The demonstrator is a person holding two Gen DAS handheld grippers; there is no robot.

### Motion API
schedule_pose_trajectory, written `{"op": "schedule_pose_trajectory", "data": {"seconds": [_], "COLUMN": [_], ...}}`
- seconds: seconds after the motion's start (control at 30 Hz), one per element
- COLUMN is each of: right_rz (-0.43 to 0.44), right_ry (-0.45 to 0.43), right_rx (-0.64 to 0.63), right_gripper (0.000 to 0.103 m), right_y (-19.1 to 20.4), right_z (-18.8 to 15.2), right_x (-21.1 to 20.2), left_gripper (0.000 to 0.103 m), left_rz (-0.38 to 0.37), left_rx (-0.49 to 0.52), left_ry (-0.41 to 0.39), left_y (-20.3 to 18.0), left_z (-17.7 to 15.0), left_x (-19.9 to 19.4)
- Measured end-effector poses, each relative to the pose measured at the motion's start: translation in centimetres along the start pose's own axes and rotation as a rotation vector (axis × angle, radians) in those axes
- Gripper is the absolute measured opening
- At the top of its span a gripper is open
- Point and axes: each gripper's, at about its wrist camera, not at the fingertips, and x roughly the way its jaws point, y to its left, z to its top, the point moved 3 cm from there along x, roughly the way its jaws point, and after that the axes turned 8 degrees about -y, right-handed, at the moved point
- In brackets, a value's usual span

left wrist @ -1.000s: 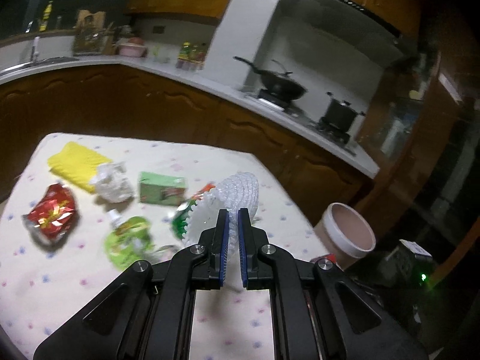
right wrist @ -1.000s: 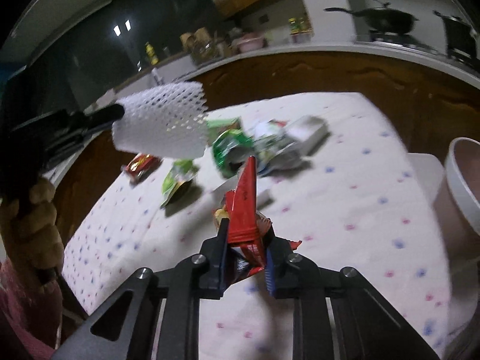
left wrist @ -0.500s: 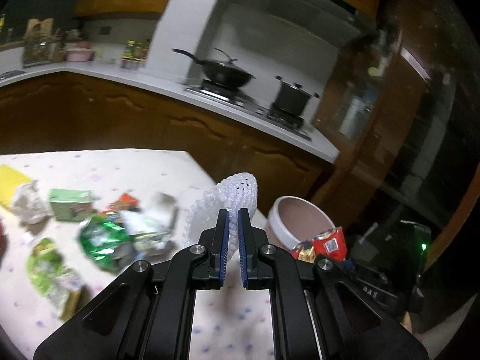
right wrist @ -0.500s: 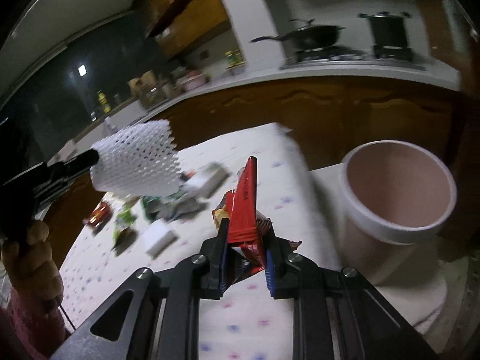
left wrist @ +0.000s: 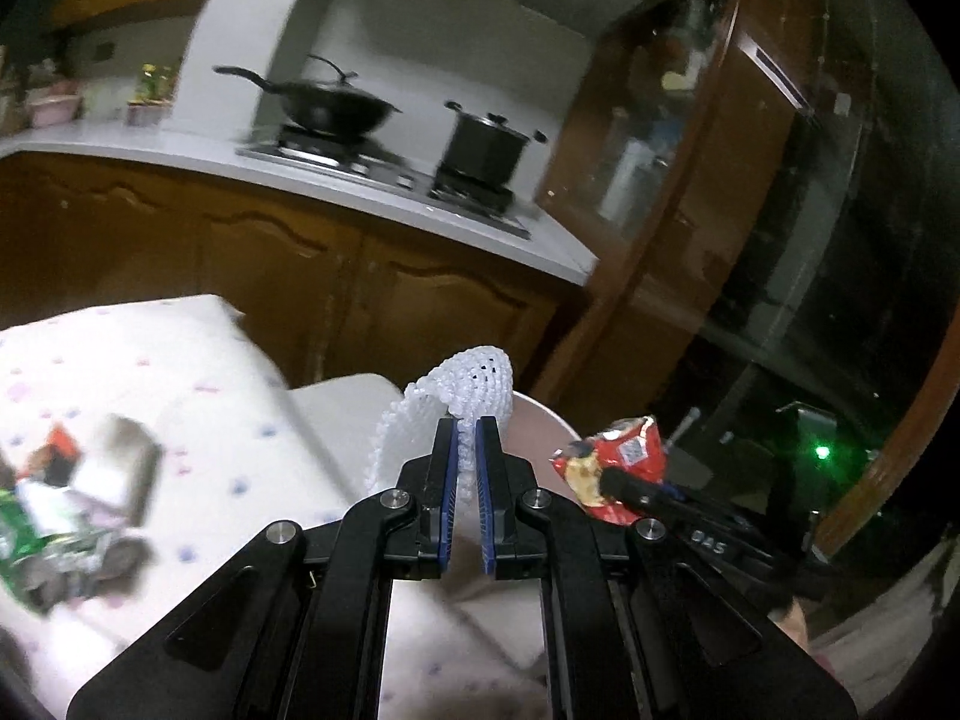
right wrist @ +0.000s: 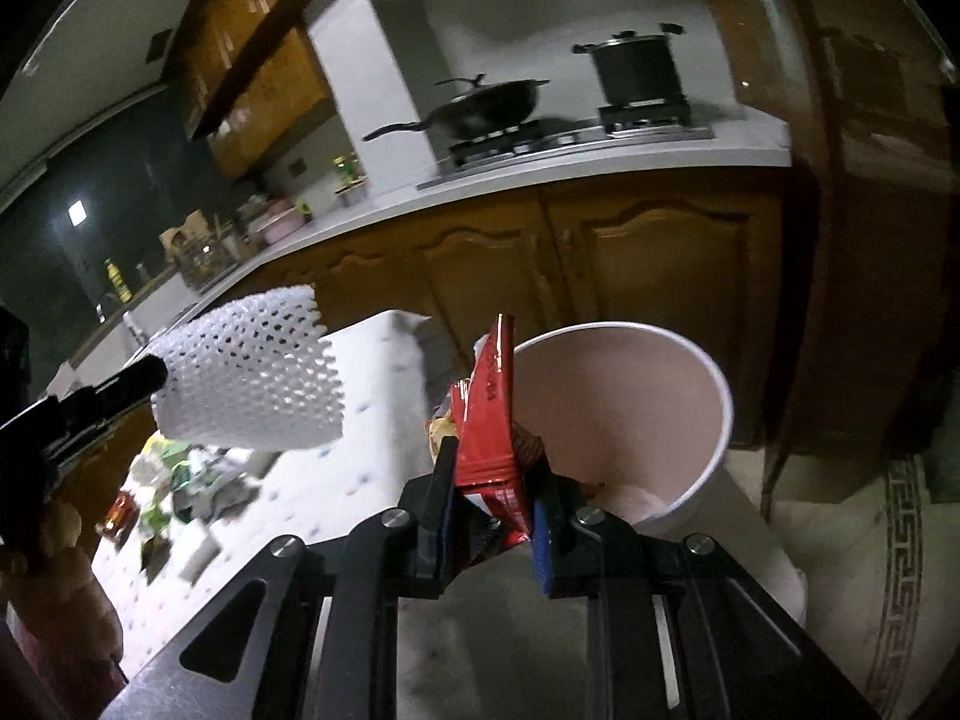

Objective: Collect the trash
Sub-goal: 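Carry the red bag and foam net sleeve over the pink bin with both tools, then open the right tool over the bin while the left tool releases the foam net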

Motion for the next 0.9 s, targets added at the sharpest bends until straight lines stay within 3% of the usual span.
{"op": "schedule_pose_trajectory", "data": {"seconds": [0.37, 0.6, 0.7, 0.8, 0.87, 0.9], "right_rz": [-0.063, -0.065, -0.064, -0.069, -0.070, -0.071], "right_ry": [0.032, 0.071, 0.092, 0.108, 0.110, 0.108], "right_rx": [0.035, 0.039, 0.038, 0.042, 0.048, 0.052], "right_gripper": [0.021, 0.023, 0.031, 0.044, 0.045, 0.048], "right_y": [-5.7, -6.7, -6.9, -7.1, -7.2, -7.3], "right_z": [1.3, 0.7, 0.4, 0.2, 0.2, 0.3], "right_x": [3.4, 5.6, 6.5, 7.1, 7.2, 7.1], "left_gripper": [0.006, 0.006, 0.006, 0.014, 0.036, 0.038], "left_rz": [-0.035, -0.023, -0.020, -0.020, -0.005, -0.002], "left_rx": [-0.018, -0.016, -0.024, -0.035, -0.031, -0.032], "left_ry": [0.132, 0.193, 0.223, 0.246, 0.246, 0.240], "left_y": [-1.5, -1.3, -1.1, -0.7, -0.5, -0.5], "left_z": [-1.6, -3.5, -4.2, -4.6, -4.7, -4.6], "left_x": [10.7, 13.3, 14.4, 14.8, 14.8, 14.6]}}
